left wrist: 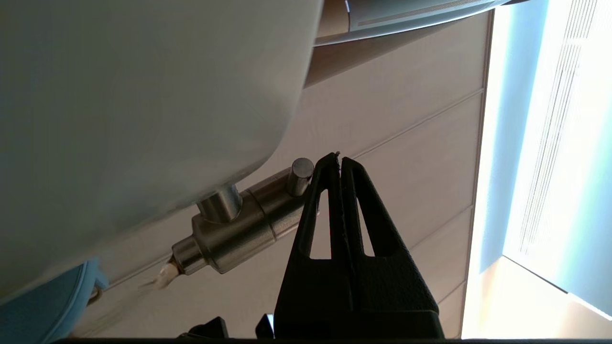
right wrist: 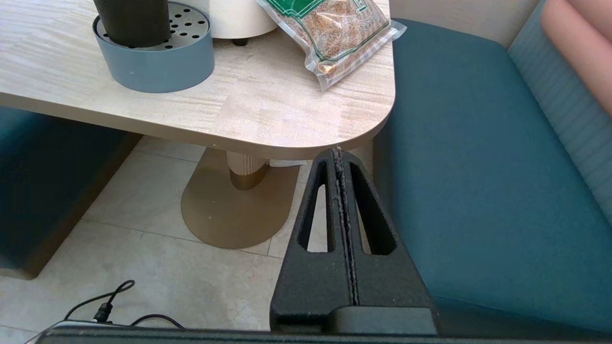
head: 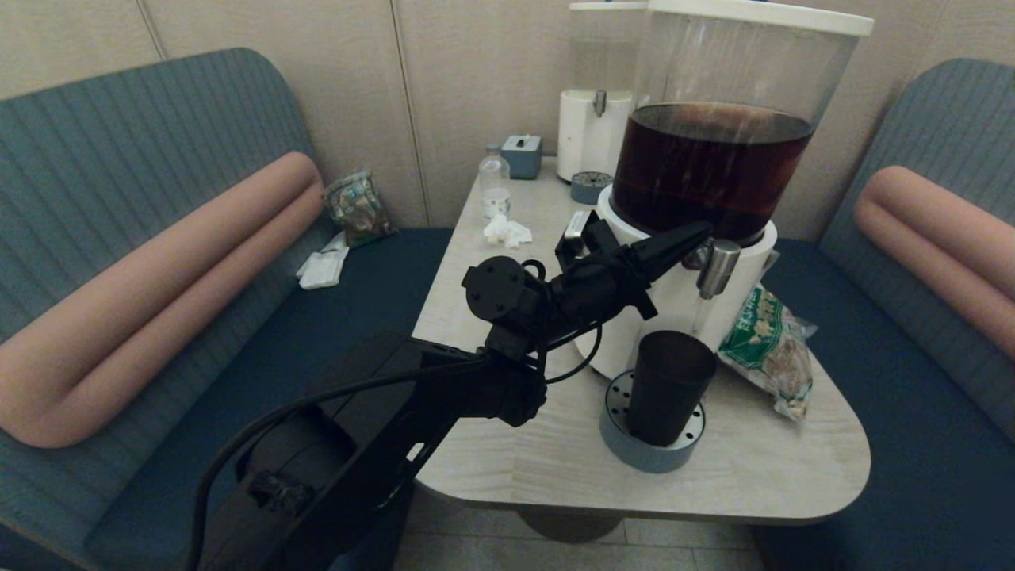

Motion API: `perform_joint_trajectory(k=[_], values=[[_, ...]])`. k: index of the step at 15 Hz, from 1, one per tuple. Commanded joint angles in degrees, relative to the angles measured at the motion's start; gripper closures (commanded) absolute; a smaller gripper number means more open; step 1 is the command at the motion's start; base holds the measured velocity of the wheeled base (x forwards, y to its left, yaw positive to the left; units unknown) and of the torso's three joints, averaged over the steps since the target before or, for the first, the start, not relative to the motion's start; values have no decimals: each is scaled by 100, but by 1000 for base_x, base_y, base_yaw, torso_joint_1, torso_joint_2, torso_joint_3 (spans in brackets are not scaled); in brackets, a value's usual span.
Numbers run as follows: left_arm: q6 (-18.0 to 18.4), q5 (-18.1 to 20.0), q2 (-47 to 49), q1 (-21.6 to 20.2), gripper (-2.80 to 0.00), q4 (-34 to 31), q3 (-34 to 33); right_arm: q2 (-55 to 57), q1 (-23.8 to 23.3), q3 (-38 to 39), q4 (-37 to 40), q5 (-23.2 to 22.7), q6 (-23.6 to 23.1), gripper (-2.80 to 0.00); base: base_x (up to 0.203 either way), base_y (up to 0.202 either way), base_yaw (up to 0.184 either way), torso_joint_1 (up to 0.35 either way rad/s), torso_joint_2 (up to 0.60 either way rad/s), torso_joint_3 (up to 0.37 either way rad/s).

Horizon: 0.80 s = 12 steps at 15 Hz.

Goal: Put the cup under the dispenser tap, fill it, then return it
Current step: Turn off the faucet

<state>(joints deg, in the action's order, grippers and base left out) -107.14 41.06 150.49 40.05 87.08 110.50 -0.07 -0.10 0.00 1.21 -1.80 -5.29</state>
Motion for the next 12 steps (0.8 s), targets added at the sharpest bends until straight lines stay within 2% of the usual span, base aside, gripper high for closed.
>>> perform_joint_trajectory(k=[1,4,8,12], values=[[-2,1,-46,-13,0,59,-19,7,1,9,2,-5,-7,0,0,0,0,0,0,0],[153,-28,-115,-37,0,59,-65,7,1,9,2,-5,-7,0,0,0,0,0,0,0],[410,-63,-476,-119,0,59,-803,7,1,0,2,-5,-7,0,0,0,0,0,0,0],[639,-114,-818,-218,0,59,-1254,7,1,8,2,-5,-7,0,0,0,0,0,0,0]])
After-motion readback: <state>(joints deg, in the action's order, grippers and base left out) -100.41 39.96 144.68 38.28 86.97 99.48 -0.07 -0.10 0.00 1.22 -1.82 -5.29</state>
